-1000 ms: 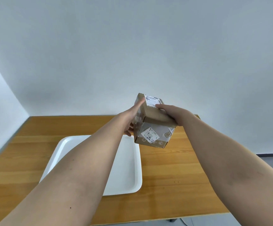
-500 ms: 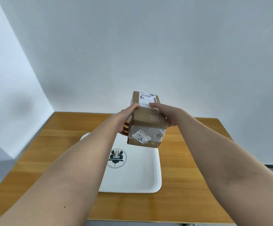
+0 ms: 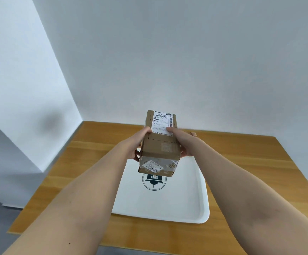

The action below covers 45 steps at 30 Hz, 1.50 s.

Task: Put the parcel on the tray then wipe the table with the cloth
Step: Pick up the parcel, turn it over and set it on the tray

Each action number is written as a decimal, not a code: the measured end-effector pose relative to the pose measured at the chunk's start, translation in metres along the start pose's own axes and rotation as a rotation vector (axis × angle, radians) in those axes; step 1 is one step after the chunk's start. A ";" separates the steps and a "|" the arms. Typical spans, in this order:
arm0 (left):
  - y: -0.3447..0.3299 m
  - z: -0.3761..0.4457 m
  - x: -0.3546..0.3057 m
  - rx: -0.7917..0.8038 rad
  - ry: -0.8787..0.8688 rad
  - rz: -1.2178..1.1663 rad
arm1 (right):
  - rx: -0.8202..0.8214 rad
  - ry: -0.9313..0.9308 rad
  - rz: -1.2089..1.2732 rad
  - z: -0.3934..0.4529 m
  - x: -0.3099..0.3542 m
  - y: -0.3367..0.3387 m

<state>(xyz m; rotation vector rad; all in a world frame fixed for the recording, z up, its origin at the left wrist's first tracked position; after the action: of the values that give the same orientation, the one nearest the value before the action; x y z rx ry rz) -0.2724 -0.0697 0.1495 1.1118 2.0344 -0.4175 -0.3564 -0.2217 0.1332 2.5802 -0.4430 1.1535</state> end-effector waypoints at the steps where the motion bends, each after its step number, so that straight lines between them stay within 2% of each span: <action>1: 0.007 0.004 0.005 -0.001 0.023 0.002 | 0.009 -0.005 -0.003 0.007 -0.002 -0.008; 19: 0.060 0.054 0.081 -0.028 0.239 0.019 | 0.125 -0.125 0.049 0.067 -0.058 -0.095; 29: 0.079 0.074 0.105 -0.045 0.257 0.012 | 0.172 -0.208 0.055 0.087 -0.077 -0.124; 45: 0.092 0.081 0.121 -0.022 0.292 -0.073 | 0.133 -0.195 0.046 0.095 -0.082 -0.146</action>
<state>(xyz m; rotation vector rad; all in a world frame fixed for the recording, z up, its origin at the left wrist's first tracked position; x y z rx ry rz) -0.1982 0.0031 0.0119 1.1410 2.3336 -0.2805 -0.2884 -0.1100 -0.0080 2.8266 -0.4848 0.9794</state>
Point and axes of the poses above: each hand's wrist, its own z-axis towards the middle knuckle, its own y-axis out of the back of the hand, x = y × z, the point moved 6 cm from there along z, towards the middle knuckle, and after that the axes turned 5 degrees about x, right-handed, at the moved point
